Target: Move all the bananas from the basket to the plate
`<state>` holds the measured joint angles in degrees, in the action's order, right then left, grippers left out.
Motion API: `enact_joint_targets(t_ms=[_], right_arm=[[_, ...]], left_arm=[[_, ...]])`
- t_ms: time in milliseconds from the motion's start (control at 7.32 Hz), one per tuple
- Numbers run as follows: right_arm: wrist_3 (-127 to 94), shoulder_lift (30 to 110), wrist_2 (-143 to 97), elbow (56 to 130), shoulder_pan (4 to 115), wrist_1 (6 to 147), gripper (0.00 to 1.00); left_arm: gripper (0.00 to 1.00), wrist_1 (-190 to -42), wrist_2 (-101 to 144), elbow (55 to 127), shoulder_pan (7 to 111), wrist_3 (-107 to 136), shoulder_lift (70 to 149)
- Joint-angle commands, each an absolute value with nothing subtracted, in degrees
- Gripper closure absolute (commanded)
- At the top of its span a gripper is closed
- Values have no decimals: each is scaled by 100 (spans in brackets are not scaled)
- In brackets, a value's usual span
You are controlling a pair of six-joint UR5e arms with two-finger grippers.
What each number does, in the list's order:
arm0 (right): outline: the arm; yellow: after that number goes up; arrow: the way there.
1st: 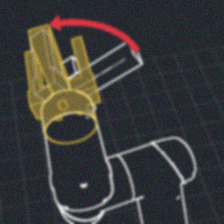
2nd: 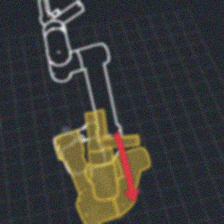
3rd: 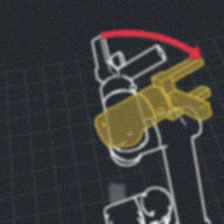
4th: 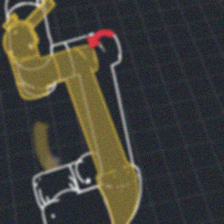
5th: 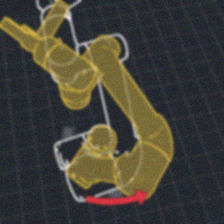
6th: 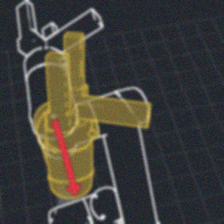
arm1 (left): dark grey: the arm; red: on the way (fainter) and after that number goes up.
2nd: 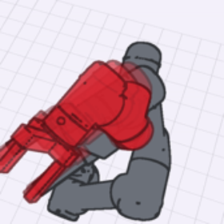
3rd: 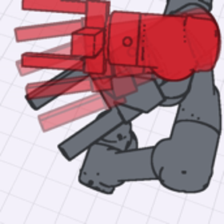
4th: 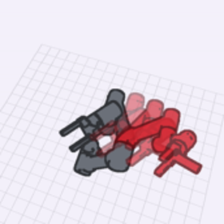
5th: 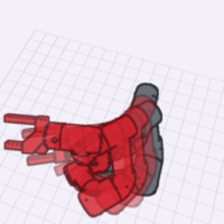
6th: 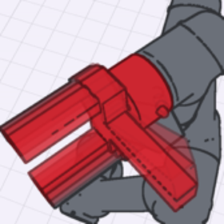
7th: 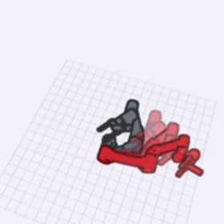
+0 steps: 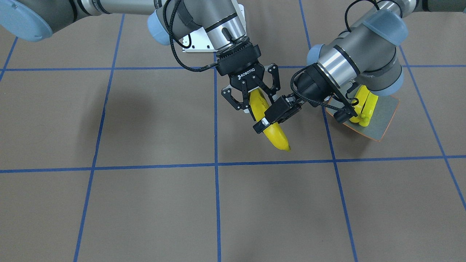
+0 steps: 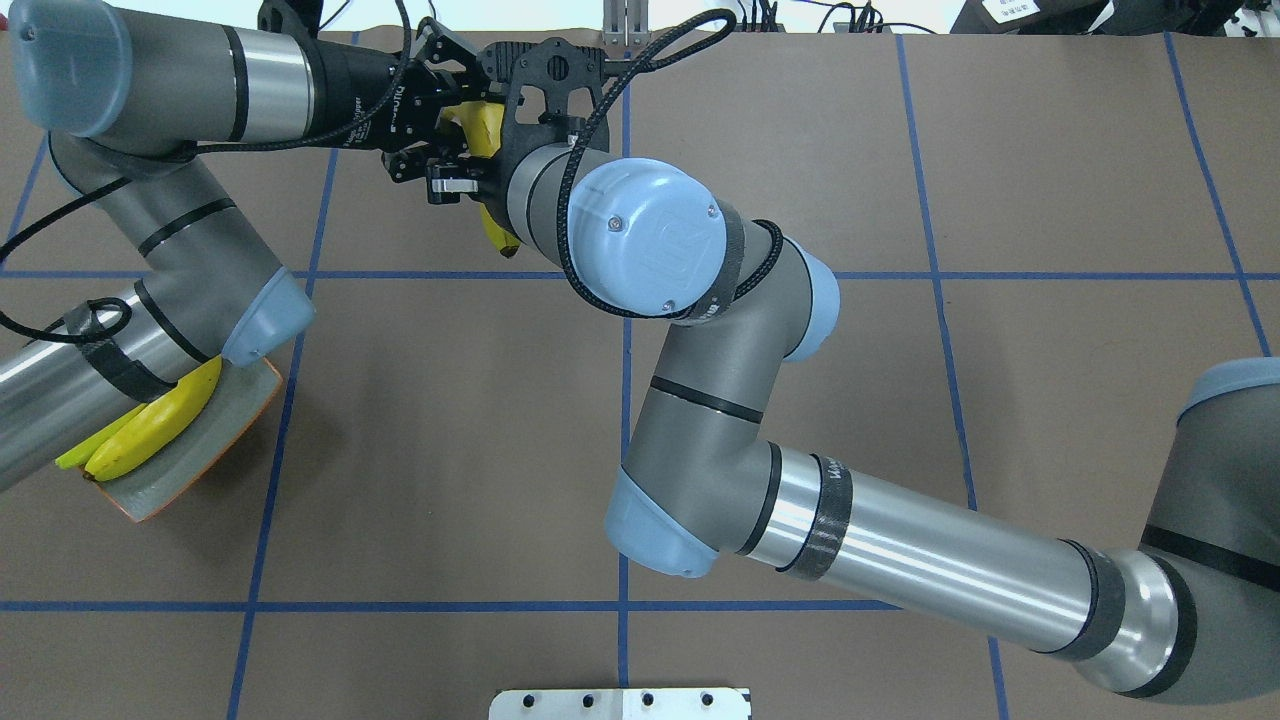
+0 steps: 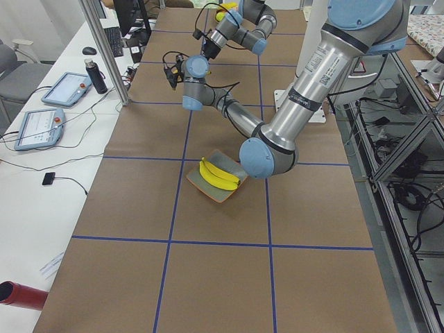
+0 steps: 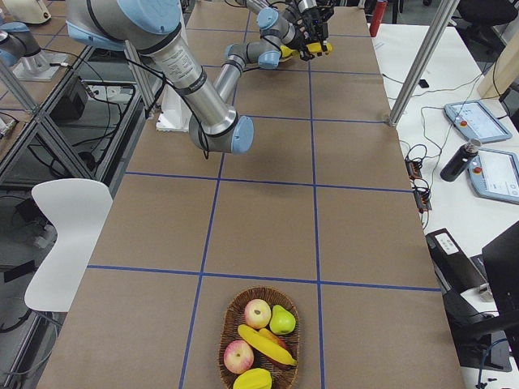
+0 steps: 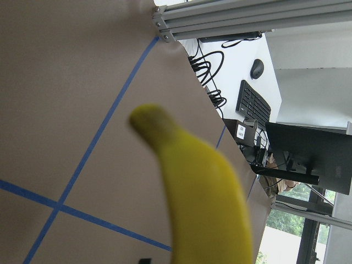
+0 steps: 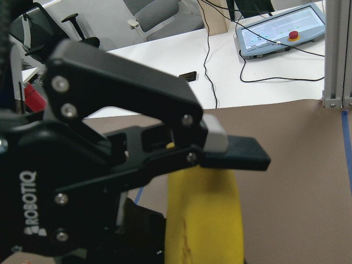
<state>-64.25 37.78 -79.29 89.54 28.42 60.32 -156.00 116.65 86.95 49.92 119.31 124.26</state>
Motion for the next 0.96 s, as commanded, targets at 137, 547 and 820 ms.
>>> enact_joint_targets(t_ms=[137,547,820], right_arm=[[-6416,3963,-7945,9157,2804,6073,0],[-6337,4517,-9041,10369,3285,7386,0],[-5927,4998,-9410,10406,3759,7576,0]], left_arm=[[100,-15609,11663,8692,4992,11944,12410],[100,-15618,11689,8736,5001,11883,12095],[100,-15574,11733,9086,5027,11726,11324]])
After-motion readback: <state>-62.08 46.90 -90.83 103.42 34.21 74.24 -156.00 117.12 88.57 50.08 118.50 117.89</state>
